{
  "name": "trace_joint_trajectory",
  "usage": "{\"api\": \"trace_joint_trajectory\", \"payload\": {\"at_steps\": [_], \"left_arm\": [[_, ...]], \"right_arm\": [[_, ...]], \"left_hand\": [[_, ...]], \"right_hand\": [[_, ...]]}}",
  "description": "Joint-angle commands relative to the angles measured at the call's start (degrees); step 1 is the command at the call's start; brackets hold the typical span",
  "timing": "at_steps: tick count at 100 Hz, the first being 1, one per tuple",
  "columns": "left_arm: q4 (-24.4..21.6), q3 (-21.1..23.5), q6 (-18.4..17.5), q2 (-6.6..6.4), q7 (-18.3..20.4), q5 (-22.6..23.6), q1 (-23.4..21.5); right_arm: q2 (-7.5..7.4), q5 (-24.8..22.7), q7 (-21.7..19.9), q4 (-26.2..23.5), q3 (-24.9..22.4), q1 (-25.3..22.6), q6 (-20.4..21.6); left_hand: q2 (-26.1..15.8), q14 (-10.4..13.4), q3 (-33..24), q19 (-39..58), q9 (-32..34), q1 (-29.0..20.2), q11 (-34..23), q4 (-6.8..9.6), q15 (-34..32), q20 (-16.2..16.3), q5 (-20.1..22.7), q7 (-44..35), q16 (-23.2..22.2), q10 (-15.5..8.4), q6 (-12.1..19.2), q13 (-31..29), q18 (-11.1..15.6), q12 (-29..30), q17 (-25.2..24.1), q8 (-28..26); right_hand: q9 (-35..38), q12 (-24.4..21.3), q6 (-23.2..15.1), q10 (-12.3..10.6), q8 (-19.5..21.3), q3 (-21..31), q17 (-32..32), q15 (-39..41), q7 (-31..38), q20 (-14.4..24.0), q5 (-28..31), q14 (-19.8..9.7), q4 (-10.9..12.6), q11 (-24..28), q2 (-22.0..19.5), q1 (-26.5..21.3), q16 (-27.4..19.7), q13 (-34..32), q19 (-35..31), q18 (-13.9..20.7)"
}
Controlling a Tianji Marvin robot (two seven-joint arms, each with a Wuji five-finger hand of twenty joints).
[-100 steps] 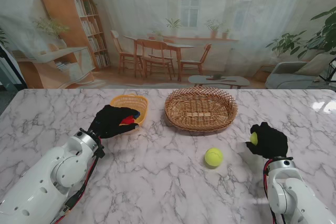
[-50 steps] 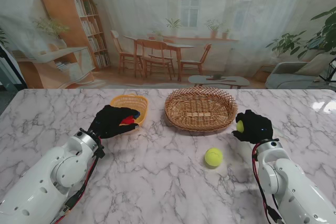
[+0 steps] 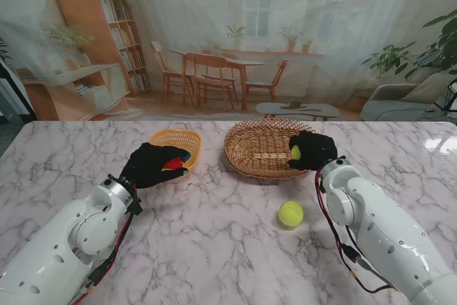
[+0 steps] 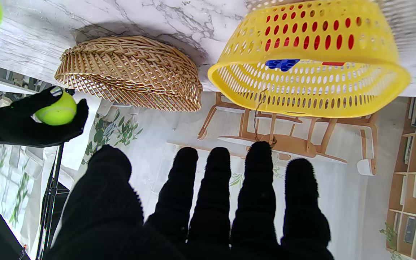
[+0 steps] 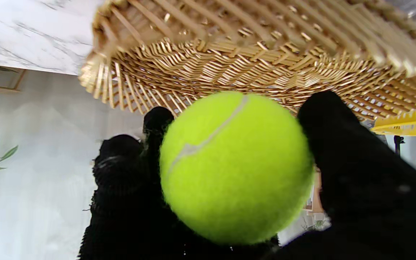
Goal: Sort the blocks and the balls into two baskets
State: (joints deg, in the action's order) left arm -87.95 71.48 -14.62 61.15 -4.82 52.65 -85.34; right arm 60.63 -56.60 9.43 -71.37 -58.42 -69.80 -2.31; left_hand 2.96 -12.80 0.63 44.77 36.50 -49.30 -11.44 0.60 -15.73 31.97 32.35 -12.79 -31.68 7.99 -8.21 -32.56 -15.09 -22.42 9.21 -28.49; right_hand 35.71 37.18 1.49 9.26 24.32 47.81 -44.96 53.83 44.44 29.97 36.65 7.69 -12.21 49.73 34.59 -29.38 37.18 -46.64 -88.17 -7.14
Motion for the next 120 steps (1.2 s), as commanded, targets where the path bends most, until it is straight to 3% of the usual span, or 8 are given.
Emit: {"api": "trace_joint_trajectory", "payload": {"at_steps": [1,61,77,83,91,104,120], "left_arm": [[0.0,-0.1,-0.2,-0.01,0.9,-0.1,0.0],[0.0,-0.2,-0.1,-0.06,0.9,0.3,0.0],[0.0,-0.3,-0.1,-0.08,1.0,0.3,0.0],[0.0,-0.3,-0.1,-0.09,1.0,0.3,0.0],[0.0,-0.3,-0.1,-0.08,1.0,0.2,0.0],[0.0,-0.3,0.0,-0.10,1.2,0.2,0.0],[0.0,-0.4,0.0,-0.14,1.4,0.3,0.1]], "right_arm": [[1.22,0.6,-0.5,0.8,0.9,2.4,-0.3],[3.29,8.5,-6.2,13.1,18.9,20.5,0.0],[4.42,11.4,-6.7,16.7,22.7,23.5,-1.1],[4.67,12.1,-6.8,17.6,23.6,24.0,-1.4],[4.73,12.1,-6.9,18.5,24.7,24.5,-1.6],[5.01,12.6,-6.3,20.1,25.9,24.8,-1.9],[5.35,13.2,-4.9,21.4,26.1,24.6,-2.0]], "left_hand": [[-1.8,-0.5,0.7,-1.1,-0.1,-0.3,0.9,-0.66,0.4,0.7,0.2,0.5,0.4,0.3,0.0,0.8,-1.5,-0.1,-1.0,0.4],[-1.9,-0.6,0.7,-1.1,-0.1,-0.3,0.9,-0.66,0.4,0.8,0.3,0.4,0.4,0.4,-0.1,0.8,-1.5,-0.1,-1.0,0.3],[-1.9,-0.5,0.7,-1.1,-0.1,-0.2,1.0,-0.66,0.4,0.8,0.3,0.4,0.4,0.3,0.0,0.8,-1.5,-0.1,-1.0,0.3],[-1.9,-0.6,0.7,-1.1,-0.1,-0.3,0.9,-0.66,0.4,0.8,0.3,0.4,0.4,0.3,-0.1,0.9,-1.5,-0.1,-1.0,0.3],[-1.9,-0.6,0.7,-1.1,-0.1,-0.3,0.9,-0.66,0.4,0.8,0.3,0.4,0.4,0.3,-0.1,0.9,-1.6,-0.1,-1.0,0.3],[-1.9,-0.6,0.7,-1.1,-0.1,-0.2,0.9,-0.67,0.4,0.8,0.3,0.4,0.4,0.3,-0.1,0.8,-1.5,-0.1,-1.0,0.3],[-1.9,-0.6,0.7,-1.1,-0.1,-0.3,0.9,-0.66,0.4,0.8,0.3,0.4,0.4,0.3,-0.1,0.8,-1.5,-0.1,-1.0,0.3]], "right_hand": [[-0.1,0.7,-0.8,-0.4,-0.8,4.0,0.4,4.8,1.8,-0.5,-0.5,-3.8,0.9,1.3,-3.3,-5.8,1.2,-2.1,-0.6,2.3],[-0.4,-0.2,-1.4,-1.0,-1.6,3.2,2.3,1.8,1.7,-0.5,-1.0,-4.0,1.0,0.2,-4.6,-5.1,-0.1,-1.5,2.3,0.5],[-2.0,-0.2,-1.4,-1.3,-1.6,2.7,5.0,-0.3,0.1,-0.1,-1.7,-4.1,1.7,-0.1,-5.9,-3.6,-0.7,0.0,4.2,-1.0],[-3.4,-0.4,-1.6,-1.3,0.2,1.7,7.4,-1.8,-2.6,2.0,-2.0,-3.6,3.0,-0.7,-7.5,-2.9,-0.9,1.8,5.4,-1.3],[-6.2,-2.1,-1.8,-1.0,2.3,0.9,12.5,-6.8,-6.4,3.4,-3.1,-2.5,6.3,-3.4,-10.0,0.4,-3.2,5.5,7.4,-2.7],[-10.2,-9.4,-1.8,0.3,3.8,-2.6,22.1,-18.1,-11.2,2.4,-6.0,-0.6,7.1,-11.1,-12.4,3.8,-9.5,11.1,14.9,-7.7],[-13.1,-14.5,-1.5,0.6,3.6,-5.6,27.9,-26.6,-13.6,-0.4,-8.5,0.4,7.7,-14.9,-14.3,5.0,-14.1,14.8,21.5,-10.1]]}}
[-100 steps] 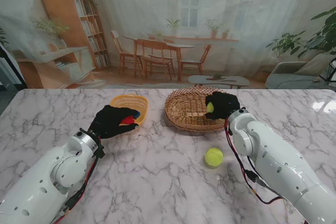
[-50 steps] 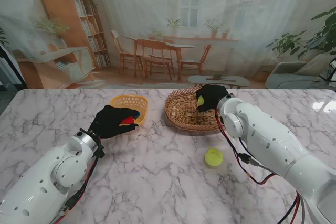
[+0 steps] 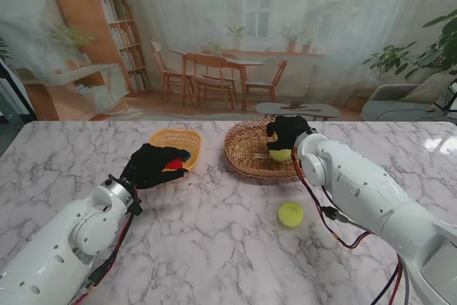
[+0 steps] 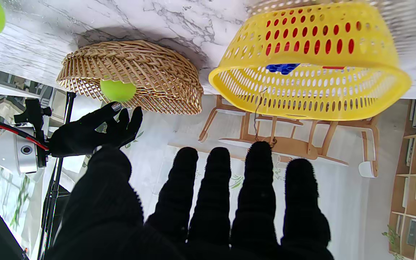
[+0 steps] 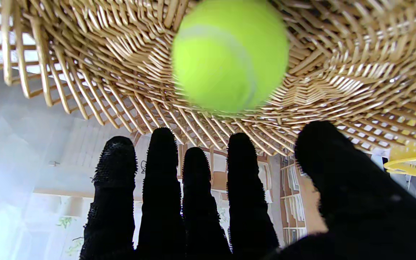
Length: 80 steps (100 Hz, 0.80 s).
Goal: Sort the blocks and the balls into two baskets
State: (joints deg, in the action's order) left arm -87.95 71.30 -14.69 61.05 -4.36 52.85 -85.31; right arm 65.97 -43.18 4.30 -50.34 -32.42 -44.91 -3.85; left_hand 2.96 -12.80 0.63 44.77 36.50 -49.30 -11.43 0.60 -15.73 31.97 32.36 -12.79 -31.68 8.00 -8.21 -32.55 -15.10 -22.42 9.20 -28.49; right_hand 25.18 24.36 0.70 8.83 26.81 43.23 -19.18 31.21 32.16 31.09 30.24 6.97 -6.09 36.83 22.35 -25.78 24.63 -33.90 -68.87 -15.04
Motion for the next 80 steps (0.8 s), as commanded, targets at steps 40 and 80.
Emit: {"api": "trace_joint_trajectory", "payload": {"at_steps": [40,80], "left_arm": [[0.1,-0.4,0.2,-0.03,1.0,0.1,0.1],[-0.1,-0.2,0.5,-0.10,0.9,0.7,0.1]], "right_arm": [[-2.13,-4.0,-1.7,-6.1,-6.3,-4.7,0.2],[-5.17,-11.0,-7.5,-23.1,-21.8,-17.6,6.2]], "left_hand": [[-1.9,-0.6,0.7,-1.1,-0.1,-0.2,0.9,-0.66,0.4,0.8,0.3,0.4,0.4,0.4,0.0,0.8,-1.5,-0.1,-1.0,0.3],[-2.0,-0.6,0.7,-1.1,-0.1,-0.3,0.9,-0.66,0.4,0.8,0.3,0.4,0.4,0.4,0.0,0.8,-1.4,-0.1,-1.0,0.3]], "right_hand": [[-1.6,-3.1,-0.8,0.7,1.0,-4.1,4.3,-6.7,-2.3,-2.9,-1.8,1.7,2.0,-2.4,-3.6,2.4,-3.0,2.7,4.3,-3.0],[-0.8,-3.9,-1.0,0.8,0.9,-8.7,6.4,-10.6,-4.7,-4.6,-0.7,2.5,2.4,-5.1,-4.4,4.6,-4.6,3.8,7.2,-4.2]]}}
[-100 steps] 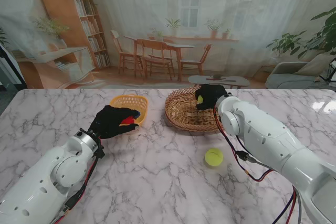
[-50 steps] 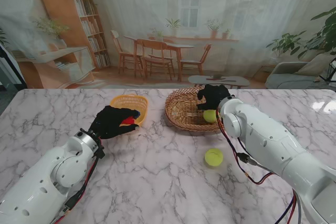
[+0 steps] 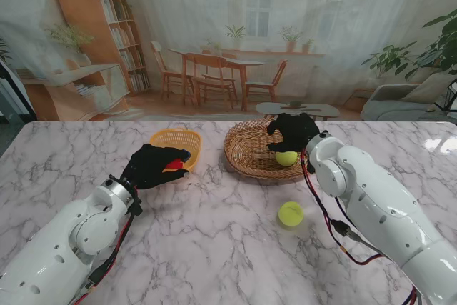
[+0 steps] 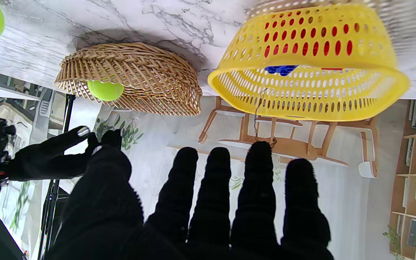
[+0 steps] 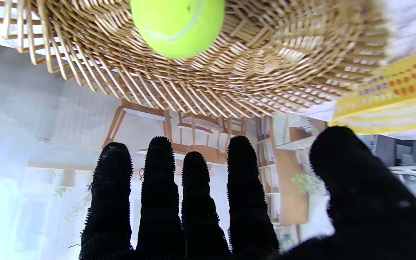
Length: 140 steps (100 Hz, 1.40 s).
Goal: Sort the blocks and the balls into two baskets
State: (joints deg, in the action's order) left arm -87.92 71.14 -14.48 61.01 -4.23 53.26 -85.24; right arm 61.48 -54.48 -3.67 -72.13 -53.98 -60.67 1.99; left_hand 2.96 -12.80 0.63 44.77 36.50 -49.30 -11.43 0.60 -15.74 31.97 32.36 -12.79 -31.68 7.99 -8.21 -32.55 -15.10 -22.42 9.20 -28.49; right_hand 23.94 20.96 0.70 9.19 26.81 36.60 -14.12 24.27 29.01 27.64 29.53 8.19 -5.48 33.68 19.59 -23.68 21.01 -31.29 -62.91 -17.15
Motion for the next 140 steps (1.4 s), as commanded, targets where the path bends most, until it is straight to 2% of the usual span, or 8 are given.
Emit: {"api": "trace_joint_trajectory", "payload": {"at_steps": [1,15,31,66,91,140], "left_arm": [[-0.1,-0.1,0.3,-0.05,0.7,0.3,0.0],[-0.1,-0.2,0.4,-0.07,0.7,0.5,0.0],[0.1,-0.4,0.4,-0.09,0.5,0.8,0.2],[0.5,-0.7,0.4,-0.05,-0.4,1.3,0.4],[0.5,-0.9,0.7,-0.11,0.0,1.4,0.6],[0.6,-1.1,0.9,-0.15,0.1,1.7,0.7]], "right_arm": [[-0.73,0.1,0.3,-1.8,-0.6,-2.2,0.5],[-1.34,-2.7,-0.3,-7.5,-5.2,-7.7,3.3],[-1.79,-5.1,-0.2,-11.7,-9.2,-12.8,6.1],[-2.11,-9.5,2.7,-18.5,-14.5,-23.2,8.5],[-2.00,-10.8,5.8,-20.6,-16.3,-29.3,8.1],[-1.76,-12.4,12.2,-19.8,-16.3,-36.0,4.7]], "left_hand": [[-2.0,-0.6,0.7,-1.1,-0.1,-0.3,0.9,-0.66,0.4,0.8,0.3,0.4,0.4,0.4,0.0,0.8,-1.4,-0.1,-1.0,0.3],[-2.0,-0.5,0.7,-1.1,-0.1,-0.2,0.9,-0.66,0.3,0.8,-0.2,0.6,0.4,0.3,-0.1,0.7,-1.4,-0.1,-1.0,0.4],[-2.1,-0.4,0.7,-0.9,-0.1,-0.2,0.7,-0.65,0.2,0.9,-0.3,0.7,0.3,0.2,-0.1,0.7,-1.3,-0.2,-0.9,0.5],[-2.1,-0.4,0.7,-0.4,0.1,-0.3,0.2,-0.63,-0.2,1.0,0.0,0.3,0.0,0.0,-0.3,0.5,-1.0,-0.5,-0.8,0.3],[-2.2,-0.4,0.7,-0.5,0.1,-0.3,0.2,-0.64,-0.1,0.9,-0.1,0.3,0.0,0.1,-0.2,0.5,-1.1,-0.5,-0.8,0.4],[-2.2,-0.4,0.7,-0.4,-0.1,-0.2,0.2,-0.64,0.0,0.8,-0.5,0.6,0.0,0.1,-0.4,0.6,-1.0,-0.4,-0.8,0.6]], "right_hand": [[0.4,-0.5,-0.9,0.4,0.9,-2.3,1.4,-3.7,-1.7,-1.2,0.0,1.3,1.8,-2.0,-1.6,2.4,-1.0,1.2,1.3,-2.1],[1.3,-0.5,-1.0,0.5,1.0,-4.6,1.8,-4.4,-2.7,-1.3,0.4,1.5,2.1,-2.7,-2.2,2.2,-1.1,0.8,1.6,-2.4],[2.2,-0.4,-1.1,0.3,1.2,-5.6,1.5,-4.5,-3.1,-1.4,0.6,1.6,2.3,-3.0,-2.6,2.1,-1.1,0.3,1.6,-2.6],[2.3,-0.1,-1.0,0.6,1.6,-7.0,1.6,-4.9,-3.6,-1.4,1.0,1.8,2.6,-3.7,-2.9,1.8,-1.0,0.7,1.6,-2.5],[2.7,0.0,-1.3,0.6,1.7,-7.6,1.7,-5.1,-4.0,-1.5,1.1,1.9,2.7,-4.0,-2.9,1.5,-1.1,0.6,1.8,-2.6],[2.8,0.7,-1.2,0.4,2.2,-7.3,1.5,-4.3,-3.9,-1.4,1.2,1.7,2.8,-3.4,-1.7,1.5,-0.6,-0.1,1.6,-2.5]]}}
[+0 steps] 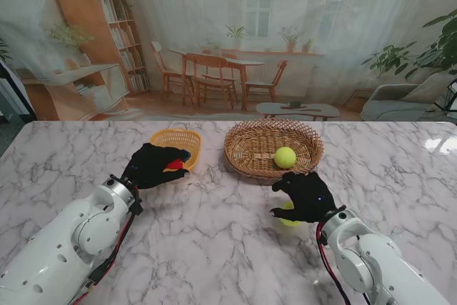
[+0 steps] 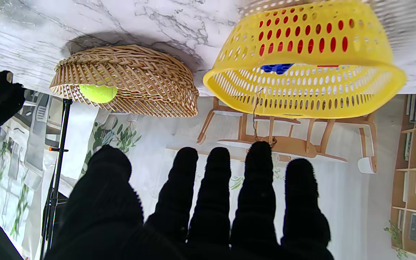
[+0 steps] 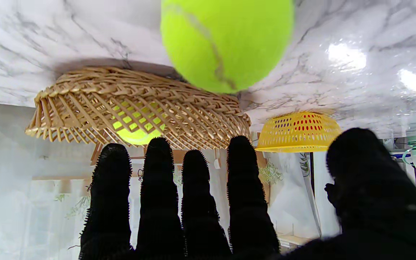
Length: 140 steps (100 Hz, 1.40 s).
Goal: Sort the blocks and the balls into two baskets
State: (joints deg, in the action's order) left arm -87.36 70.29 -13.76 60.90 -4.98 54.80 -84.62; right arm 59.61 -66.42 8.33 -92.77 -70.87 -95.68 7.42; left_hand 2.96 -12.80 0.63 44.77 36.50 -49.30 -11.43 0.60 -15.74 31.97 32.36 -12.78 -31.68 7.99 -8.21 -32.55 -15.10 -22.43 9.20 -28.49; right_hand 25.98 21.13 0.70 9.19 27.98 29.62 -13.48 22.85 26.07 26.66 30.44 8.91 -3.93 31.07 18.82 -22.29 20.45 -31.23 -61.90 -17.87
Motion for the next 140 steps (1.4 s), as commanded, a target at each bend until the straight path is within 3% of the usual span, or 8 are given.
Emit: {"api": "trace_joint_trajectory", "payload": {"at_steps": [1,39,66,75,94,113,130,140], "left_arm": [[0.0,-0.2,0.1,-0.04,0.9,0.1,0.1],[0.1,-0.2,0.0,-0.10,0.8,0.5,0.1],[0.0,0.0,0.2,-0.10,0.9,0.5,-0.1],[-0.1,0.1,0.2,-0.11,1.0,0.5,-0.1],[0.0,0.1,0.1,-0.11,0.8,0.6,-0.1],[0.3,0.1,0.0,-0.07,0.4,0.6,0.0],[0.3,0.2,0.0,-0.06,0.3,0.6,0.0],[0.3,0.1,0.0,-0.07,0.4,0.6,0.0]], "right_arm": [[0.11,-0.5,0.3,1.0,0.6,-1.1,-0.8],[0.29,0.6,3.6,5.6,4.2,0.1,-3.8],[0.42,0.9,4.9,7.6,6.3,0.9,-6.4],[0.42,0.7,5.5,8.1,7.0,1.0,-7.3],[0.46,0.1,7.8,9.6,8.4,1.8,-8.7],[0.57,0.4,8.2,10.3,9.2,2.5,-9.4],[1.04,1.9,9.7,11.0,10.1,3.1,-10.5],[1.16,2.4,9.7,11.2,10.3,3.3,-10.7]], "left_hand": [[-2.2,-0.5,0.7,-0.4,-0.1,-0.2,0.2,-0.64,0.0,0.8,-0.5,0.6,0.0,0.1,-0.4,0.6,-1.0,-0.4,-0.8,0.6],[-2.2,-0.4,0.7,-0.4,0.1,-0.3,0.3,-0.65,0.0,0.7,-0.3,0.5,0.0,0.2,-0.2,0.6,-1.1,-0.4,-0.8,0.6],[-2.2,-0.5,0.7,-0.5,0.0,-0.3,0.4,-0.65,0.0,0.7,-0.3,0.5,0.0,0.3,-0.2,0.7,-1.1,-0.3,-0.9,0.6],[-2.2,-0.6,0.7,-0.5,0.0,-0.2,0.4,-0.66,0.1,0.7,-0.4,0.5,0.1,0.3,-0.2,0.7,-1.1,-0.3,-0.9,0.6],[-2.2,-0.4,0.7,-0.5,0.0,-0.2,0.4,-0.65,0.0,0.7,-0.2,0.5,0.1,0.2,-0.3,0.6,-1.0,-0.3,-0.8,0.6],[-2.2,-0.5,0.7,-0.4,0.0,-0.3,0.2,-0.65,-0.1,0.7,-0.1,0.4,0.0,0.1,-0.3,0.6,-1.0,-0.4,-0.8,0.5],[-2.2,-0.5,0.7,-0.4,-0.1,-0.3,0.2,-0.65,-0.1,0.7,-0.1,0.3,-0.1,0.2,-0.3,0.7,-1.0,-0.4,-0.9,0.5],[-2.2,-0.4,0.7,-0.4,-0.1,-0.2,0.2,-0.66,-0.1,0.7,-0.1,0.3,0.0,0.1,-0.3,0.7,-0.9,-0.4,-0.8,0.5]], "right_hand": [[0.8,0.5,-1.2,0.3,1.1,-0.3,0.9,-2.9,-0.9,-0.4,0.3,0.9,1.3,-0.8,-0.9,0.1,-0.1,-0.1,0.6,-1.8],[0.9,1.8,-1.0,0.1,1.4,4.2,-0.3,-0.1,-0.2,0.4,-0.5,0.3,1.3,1.6,1.2,0.7,1.4,-0.9,-1.2,-0.7],[1.0,5.6,-0.1,0.0,1.2,6.2,-2.8,7.6,0.5,3.8,-1.1,-0.6,1.0,6.4,2.2,1.1,5.8,-2.1,-6.5,1.2],[0.3,7.7,0.0,0.1,1.6,7.4,-5.2,12.1,1.4,6.1,-0.7,-1.0,1.1,8.7,3.7,0.8,8.3,-3.0,-10.2,2.7],[1.0,12.9,0.8,-0.1,3.3,15.7,-14.1,25.4,5.6,10.7,1.2,-3.2,0.3,14.7,10.8,0.1,14.9,-6.2,-19.8,8.7],[3.2,14.8,1.4,-0.2,4.1,21.7,-21.6,31.7,9.0,10.0,3.0,-5.0,-0.3,17.9,14.5,-2.8,17.2,-10.7,-23.8,12.0],[6.2,15.6,1.6,0.0,3.8,26.7,-27.9,34.7,11.9,7.7,4.5,-6.1,-1.2,19.8,14.5,-9.7,17.7,-15.5,-25.7,14.0],[7.2,15.6,1.0,-0.1,-1.7,26.8,-29.9,35.1,16.6,5.8,3.8,-6.5,-5.6,20.3,14.7,-14.7,17.5,-17.0,-26.3,15.2]]}}
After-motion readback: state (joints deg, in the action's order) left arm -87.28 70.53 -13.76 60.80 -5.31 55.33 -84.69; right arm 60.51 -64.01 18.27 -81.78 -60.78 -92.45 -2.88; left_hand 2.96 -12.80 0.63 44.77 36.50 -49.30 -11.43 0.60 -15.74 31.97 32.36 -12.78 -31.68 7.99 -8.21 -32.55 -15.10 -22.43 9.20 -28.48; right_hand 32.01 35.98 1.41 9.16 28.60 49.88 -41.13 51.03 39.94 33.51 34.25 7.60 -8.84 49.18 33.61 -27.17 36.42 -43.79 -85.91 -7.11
